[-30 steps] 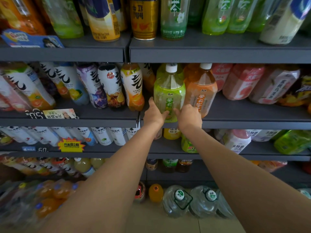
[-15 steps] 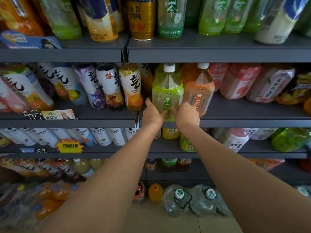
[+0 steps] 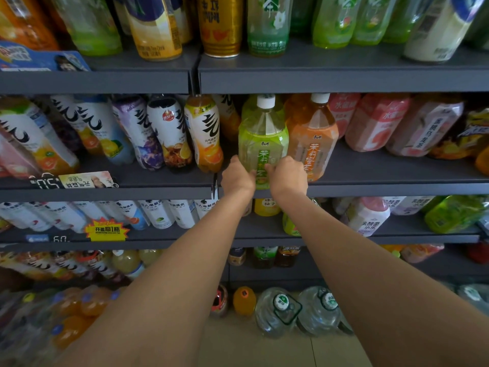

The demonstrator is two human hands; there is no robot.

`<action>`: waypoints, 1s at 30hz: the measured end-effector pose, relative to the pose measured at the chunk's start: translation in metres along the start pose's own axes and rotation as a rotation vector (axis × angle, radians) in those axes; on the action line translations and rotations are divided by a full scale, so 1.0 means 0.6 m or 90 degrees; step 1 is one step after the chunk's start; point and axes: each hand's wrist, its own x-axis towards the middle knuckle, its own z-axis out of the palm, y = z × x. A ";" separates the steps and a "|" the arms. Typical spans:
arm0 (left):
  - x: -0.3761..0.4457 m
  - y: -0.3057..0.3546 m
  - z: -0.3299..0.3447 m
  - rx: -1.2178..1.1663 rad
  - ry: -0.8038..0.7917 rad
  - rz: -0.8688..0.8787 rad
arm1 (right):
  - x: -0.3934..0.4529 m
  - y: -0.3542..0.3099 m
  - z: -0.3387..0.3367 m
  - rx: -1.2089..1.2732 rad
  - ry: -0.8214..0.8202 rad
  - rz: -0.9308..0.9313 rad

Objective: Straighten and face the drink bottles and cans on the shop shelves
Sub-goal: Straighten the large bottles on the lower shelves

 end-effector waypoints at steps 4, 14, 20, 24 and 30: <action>-0.002 -0.007 0.002 0.006 0.013 0.017 | 0.002 0.001 0.008 -0.011 0.005 -0.014; -0.014 -0.019 -0.011 0.006 -0.013 0.043 | -0.011 0.016 0.020 0.003 0.017 0.001; -0.028 -0.024 -0.029 0.029 -0.017 0.033 | -0.028 0.019 0.015 -0.025 0.010 -0.005; -0.055 -0.049 -0.043 0.115 -0.051 0.017 | -0.057 0.013 0.025 -0.034 -0.039 -0.002; -0.090 -0.052 -0.069 0.151 -0.072 0.041 | -0.101 0.010 0.004 -0.078 -0.063 -0.007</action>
